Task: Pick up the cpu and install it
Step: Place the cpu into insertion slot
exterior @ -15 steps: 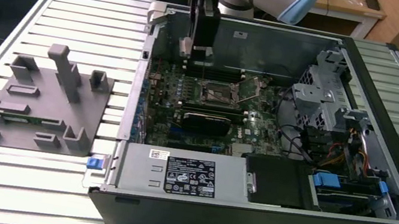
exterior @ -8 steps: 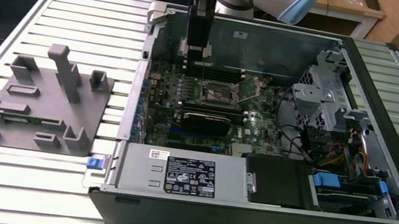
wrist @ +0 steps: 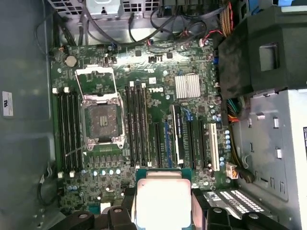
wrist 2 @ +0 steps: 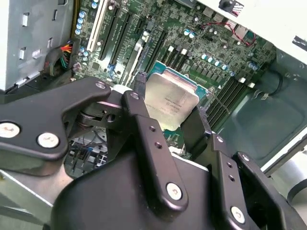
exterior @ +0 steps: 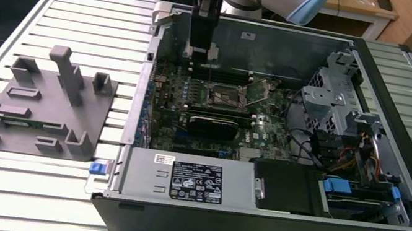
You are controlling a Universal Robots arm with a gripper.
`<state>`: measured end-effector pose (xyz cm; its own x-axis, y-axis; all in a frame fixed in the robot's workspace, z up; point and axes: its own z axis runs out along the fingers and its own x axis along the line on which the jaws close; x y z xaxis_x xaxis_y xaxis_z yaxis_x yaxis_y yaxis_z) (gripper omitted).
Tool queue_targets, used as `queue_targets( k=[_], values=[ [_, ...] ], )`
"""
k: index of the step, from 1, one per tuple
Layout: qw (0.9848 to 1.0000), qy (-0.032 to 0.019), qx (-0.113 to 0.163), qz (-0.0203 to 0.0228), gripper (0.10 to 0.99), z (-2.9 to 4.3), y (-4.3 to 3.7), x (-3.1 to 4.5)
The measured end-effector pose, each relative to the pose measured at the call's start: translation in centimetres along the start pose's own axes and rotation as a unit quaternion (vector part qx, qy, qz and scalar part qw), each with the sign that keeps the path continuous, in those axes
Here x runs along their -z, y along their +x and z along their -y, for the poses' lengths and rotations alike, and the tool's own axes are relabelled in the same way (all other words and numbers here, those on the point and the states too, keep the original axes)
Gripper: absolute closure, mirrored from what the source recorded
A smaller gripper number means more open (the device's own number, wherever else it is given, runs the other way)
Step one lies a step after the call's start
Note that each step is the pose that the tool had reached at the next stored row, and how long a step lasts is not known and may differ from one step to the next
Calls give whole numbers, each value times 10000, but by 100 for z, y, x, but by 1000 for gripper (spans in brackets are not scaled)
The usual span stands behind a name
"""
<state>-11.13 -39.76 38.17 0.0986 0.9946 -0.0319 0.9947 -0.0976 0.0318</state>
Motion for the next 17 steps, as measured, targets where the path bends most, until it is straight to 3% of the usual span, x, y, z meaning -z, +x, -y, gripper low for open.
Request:
queue_targets(
  k=[7,14,17],
  values=[
    [9997,-8,257,-8,545,-41,26,-24],
    [9997,-8,257,-8,545,-104,154,-35],
    [9997,-8,257,-8,545,-168,221,-43]
  ],
)
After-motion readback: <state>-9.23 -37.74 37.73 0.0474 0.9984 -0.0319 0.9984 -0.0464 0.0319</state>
